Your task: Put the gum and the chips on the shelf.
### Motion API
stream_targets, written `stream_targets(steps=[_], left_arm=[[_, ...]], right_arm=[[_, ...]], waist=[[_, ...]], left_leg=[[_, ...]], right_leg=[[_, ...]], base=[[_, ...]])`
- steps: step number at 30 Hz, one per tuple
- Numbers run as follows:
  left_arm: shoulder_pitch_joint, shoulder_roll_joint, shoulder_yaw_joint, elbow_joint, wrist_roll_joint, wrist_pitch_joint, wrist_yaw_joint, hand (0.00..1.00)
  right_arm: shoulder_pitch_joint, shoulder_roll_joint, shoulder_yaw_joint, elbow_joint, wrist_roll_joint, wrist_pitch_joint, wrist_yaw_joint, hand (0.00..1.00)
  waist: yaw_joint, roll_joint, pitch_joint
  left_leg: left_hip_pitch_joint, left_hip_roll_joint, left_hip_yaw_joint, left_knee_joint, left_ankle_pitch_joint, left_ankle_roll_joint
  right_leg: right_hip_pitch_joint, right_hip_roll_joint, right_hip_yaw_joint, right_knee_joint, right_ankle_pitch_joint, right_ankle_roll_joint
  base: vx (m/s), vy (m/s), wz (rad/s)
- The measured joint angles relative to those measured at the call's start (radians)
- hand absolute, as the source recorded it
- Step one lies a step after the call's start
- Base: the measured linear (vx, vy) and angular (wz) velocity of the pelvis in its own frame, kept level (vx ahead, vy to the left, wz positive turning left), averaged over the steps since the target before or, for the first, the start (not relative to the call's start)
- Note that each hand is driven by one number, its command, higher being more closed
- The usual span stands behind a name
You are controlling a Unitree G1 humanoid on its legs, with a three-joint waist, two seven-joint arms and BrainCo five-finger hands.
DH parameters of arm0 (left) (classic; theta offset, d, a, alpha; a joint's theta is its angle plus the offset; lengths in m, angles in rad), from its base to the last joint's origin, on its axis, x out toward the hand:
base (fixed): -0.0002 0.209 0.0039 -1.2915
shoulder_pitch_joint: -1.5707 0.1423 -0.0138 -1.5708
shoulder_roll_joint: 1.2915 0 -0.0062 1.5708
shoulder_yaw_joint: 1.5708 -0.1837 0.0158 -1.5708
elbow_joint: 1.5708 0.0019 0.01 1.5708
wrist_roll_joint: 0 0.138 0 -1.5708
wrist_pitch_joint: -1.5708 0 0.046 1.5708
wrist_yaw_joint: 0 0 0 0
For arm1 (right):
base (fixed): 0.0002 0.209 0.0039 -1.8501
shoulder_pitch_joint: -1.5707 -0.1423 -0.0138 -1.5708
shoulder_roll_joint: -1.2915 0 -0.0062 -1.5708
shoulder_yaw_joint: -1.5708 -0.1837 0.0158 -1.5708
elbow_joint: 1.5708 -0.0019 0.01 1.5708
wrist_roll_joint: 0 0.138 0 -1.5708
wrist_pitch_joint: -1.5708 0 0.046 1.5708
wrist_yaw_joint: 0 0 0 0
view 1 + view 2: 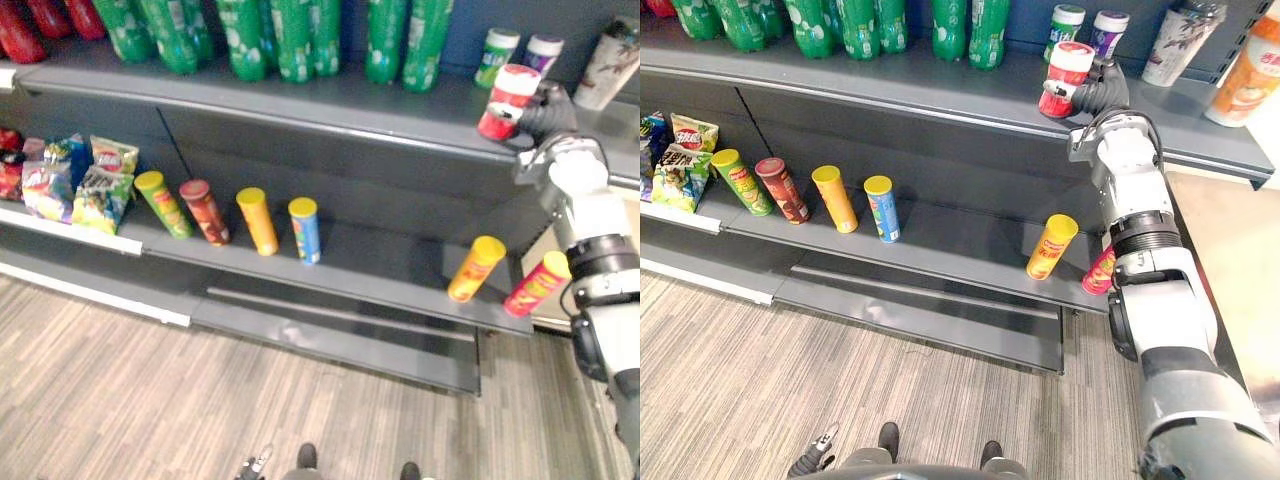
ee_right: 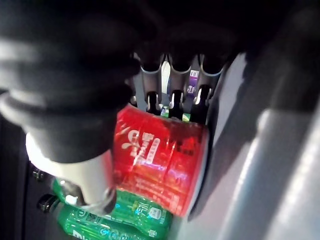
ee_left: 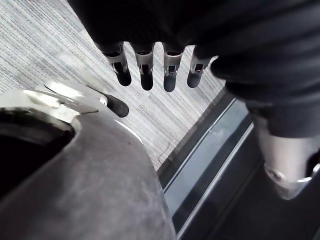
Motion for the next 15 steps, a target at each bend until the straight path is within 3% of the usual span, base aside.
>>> stream_targets(steps=[15], left_arm=[[-0.022,0.030,-0.057,-0.016,-0.035,-0.003,0.000,0.00]], right_arm=[[-0.069,-0.063,0.010,0.072,0.000,-0.065,-0.005,1.00]], waist=[[0.005,-0.008,0.050]], left_leg=[[-0.039,0.006,-0.034,0.000,0.014,0.001]], right_leg=[[-0.018,0.001,-0.020,-0.008,0.002,0.010]], base=[[-0.01,-0.009,0.06]])
